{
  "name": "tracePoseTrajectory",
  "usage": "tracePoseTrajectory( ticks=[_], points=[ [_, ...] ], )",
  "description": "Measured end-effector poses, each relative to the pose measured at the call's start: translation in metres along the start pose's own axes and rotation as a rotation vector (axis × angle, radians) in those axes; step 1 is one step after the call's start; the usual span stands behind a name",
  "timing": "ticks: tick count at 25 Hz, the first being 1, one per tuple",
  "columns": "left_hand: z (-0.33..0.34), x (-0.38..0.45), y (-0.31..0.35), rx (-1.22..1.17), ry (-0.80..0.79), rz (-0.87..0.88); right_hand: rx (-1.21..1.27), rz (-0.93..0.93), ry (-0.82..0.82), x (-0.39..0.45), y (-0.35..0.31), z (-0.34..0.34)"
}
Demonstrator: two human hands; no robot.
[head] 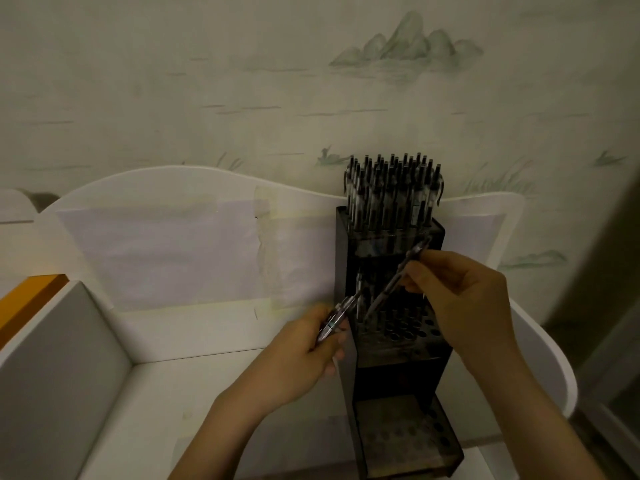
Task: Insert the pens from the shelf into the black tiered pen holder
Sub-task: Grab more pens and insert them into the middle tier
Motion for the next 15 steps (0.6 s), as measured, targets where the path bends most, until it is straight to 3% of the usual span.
tracePoseTrajectory(
  ticks=[6, 15],
  points=[
    [-0.003, 0.004, 0.001, 0.127, 0.035, 0.055, -0.28, -0.217, -0.002, 0.002, 0.008, 0.012],
    [-0.008, 0.004, -0.003, 0.226, 0.078, 0.066, -0.432, -0.238, -0.065, 0.008, 0.037, 0.028]
  ],
)
Point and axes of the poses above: each hand's wrist, its own x-axis towards the middle knuckle, its own z-axis out of the palm, y = z × x, the point moved 2 cm from there along x, towards the middle knuckle, and after that the axes turned 10 degrees about -x, right-handed, at the moved point
